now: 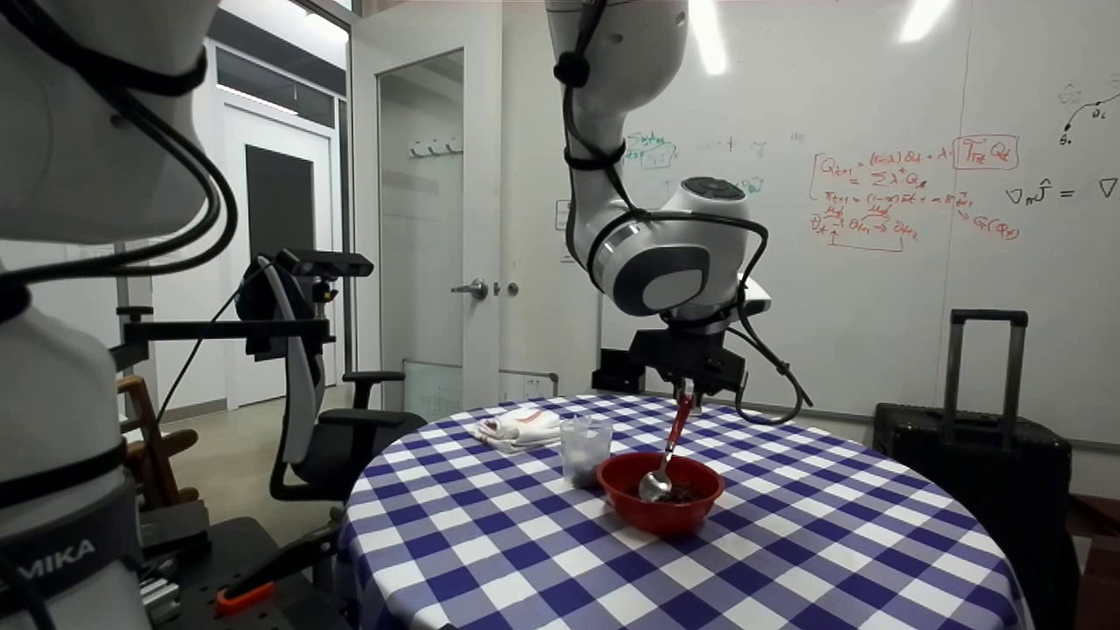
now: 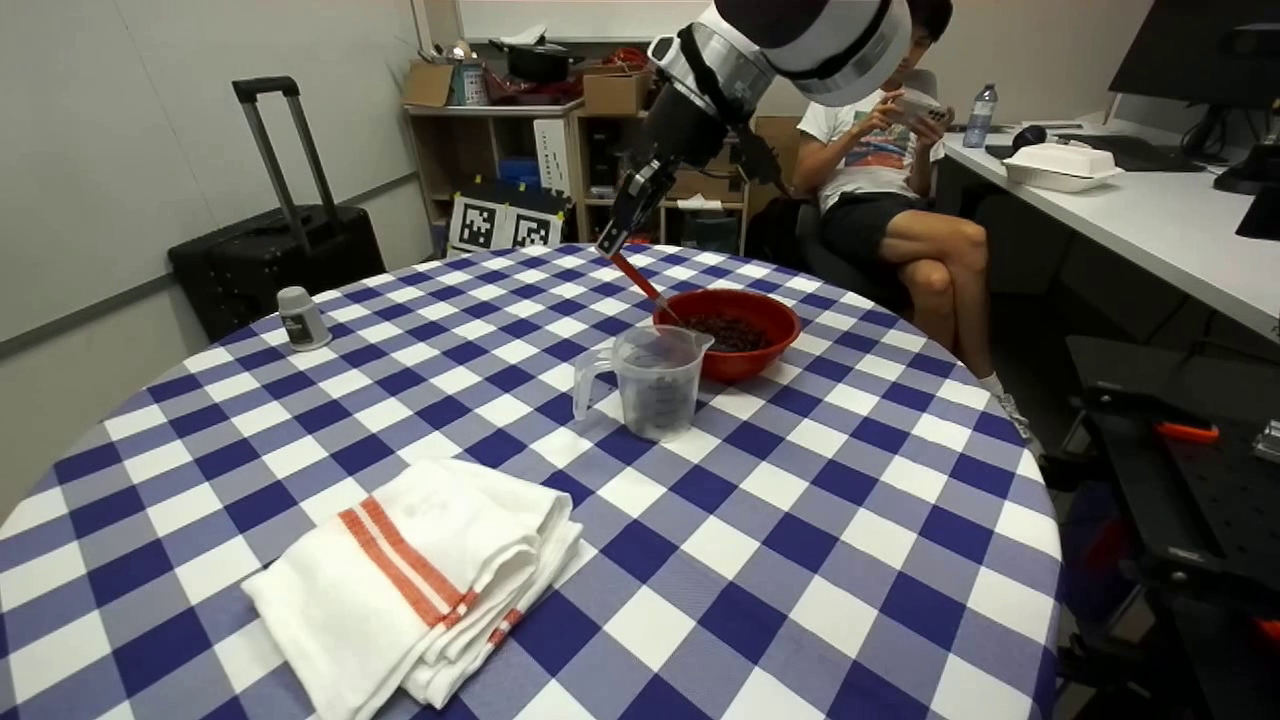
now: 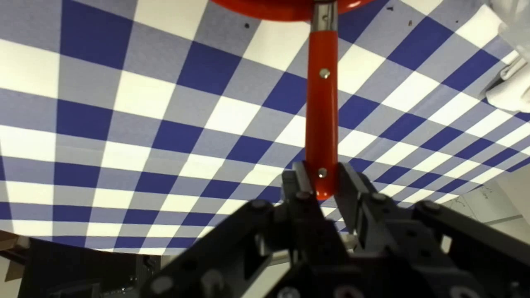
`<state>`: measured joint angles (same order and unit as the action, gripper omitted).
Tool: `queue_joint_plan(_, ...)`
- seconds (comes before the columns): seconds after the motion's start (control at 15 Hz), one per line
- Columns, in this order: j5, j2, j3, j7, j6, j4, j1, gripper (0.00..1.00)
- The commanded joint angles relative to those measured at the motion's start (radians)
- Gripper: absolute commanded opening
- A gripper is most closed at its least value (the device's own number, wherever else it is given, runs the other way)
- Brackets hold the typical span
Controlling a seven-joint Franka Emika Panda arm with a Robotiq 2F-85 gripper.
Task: Scoop some of the contents in the bowl and put them in the jar
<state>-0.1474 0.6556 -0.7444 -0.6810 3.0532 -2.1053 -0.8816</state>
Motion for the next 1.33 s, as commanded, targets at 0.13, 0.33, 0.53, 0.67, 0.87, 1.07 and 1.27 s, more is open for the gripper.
queue_joint_plan(0.13, 0.098, 0.045, 0.006, 0.023, 0.032, -0.015, -0.013, 0.05)
queue_joint_plan(0.33, 0.137, 0.031, 0.043, 0.044, 0.024, -0.014, 0.019, 0.05)
queue_joint_plan(0.53, 0.172, 0.002, 0.089, 0.059, 0.017, -0.007, 0.065, 0.05)
queue_joint_plan(0.67, 0.196, -0.033, 0.149, 0.072, 0.014, 0.001, 0.124, 0.05)
queue_joint_plan(0.87, 0.229, -0.085, 0.263, 0.097, 0.005, 0.012, 0.241, 0.05)
queue_joint_plan(1.07, 0.246, -0.121, 0.372, 0.115, -0.013, 0.025, 0.363, 0.05)
queue_joint_plan(1.27, 0.250, -0.136, 0.440, 0.113, -0.023, 0.036, 0.452, 0.05)
